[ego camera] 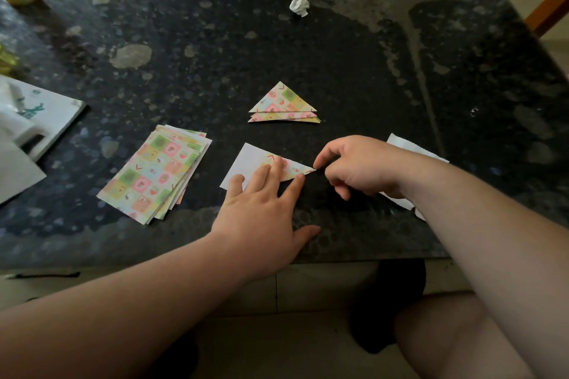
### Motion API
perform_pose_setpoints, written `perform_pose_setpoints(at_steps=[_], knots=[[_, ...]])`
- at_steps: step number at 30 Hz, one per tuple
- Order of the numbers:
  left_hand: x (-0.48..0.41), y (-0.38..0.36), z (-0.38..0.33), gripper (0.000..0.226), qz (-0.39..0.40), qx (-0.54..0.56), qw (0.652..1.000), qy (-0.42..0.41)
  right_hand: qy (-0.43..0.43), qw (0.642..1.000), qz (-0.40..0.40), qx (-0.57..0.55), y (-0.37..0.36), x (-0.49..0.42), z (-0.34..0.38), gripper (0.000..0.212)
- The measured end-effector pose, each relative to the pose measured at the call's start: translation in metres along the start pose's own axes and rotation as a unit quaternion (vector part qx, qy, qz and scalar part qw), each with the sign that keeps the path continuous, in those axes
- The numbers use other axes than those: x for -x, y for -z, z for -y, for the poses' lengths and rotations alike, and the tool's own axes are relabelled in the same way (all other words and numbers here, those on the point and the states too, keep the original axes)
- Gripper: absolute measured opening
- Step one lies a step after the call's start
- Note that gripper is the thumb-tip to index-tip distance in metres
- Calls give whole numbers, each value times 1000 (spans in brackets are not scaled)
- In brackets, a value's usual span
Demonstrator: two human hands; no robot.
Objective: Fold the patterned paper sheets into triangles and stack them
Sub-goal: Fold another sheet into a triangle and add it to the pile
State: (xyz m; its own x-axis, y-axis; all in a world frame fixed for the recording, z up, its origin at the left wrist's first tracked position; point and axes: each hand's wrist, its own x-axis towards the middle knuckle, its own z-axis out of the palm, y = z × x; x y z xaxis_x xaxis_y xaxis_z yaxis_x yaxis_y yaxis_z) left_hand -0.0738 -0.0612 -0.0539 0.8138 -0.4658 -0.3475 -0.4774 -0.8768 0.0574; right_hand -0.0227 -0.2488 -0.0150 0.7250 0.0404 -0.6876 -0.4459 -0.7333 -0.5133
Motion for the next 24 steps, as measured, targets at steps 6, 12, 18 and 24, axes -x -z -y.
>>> perform_pose_setpoints(at_steps=[6, 12, 18, 24], knots=[[0, 0, 1, 84, -3, -1, 1000, -2, 4, 1000, -11, -2, 0, -4, -1, 35], [0, -2, 1, 86, -10, -1, 1000, -1, 12, 1000, -11, 14, -1, -6, -2, 36], [-1, -1, 1, 83, -5, 0, 1000, -4, 17, 1000, -22, 11, -2, -8, -3, 37], [-1, -1, 1, 83, -5, -4, 1000, -1, -3, 1000, -14, 17, -1, -6, -1, 36]])
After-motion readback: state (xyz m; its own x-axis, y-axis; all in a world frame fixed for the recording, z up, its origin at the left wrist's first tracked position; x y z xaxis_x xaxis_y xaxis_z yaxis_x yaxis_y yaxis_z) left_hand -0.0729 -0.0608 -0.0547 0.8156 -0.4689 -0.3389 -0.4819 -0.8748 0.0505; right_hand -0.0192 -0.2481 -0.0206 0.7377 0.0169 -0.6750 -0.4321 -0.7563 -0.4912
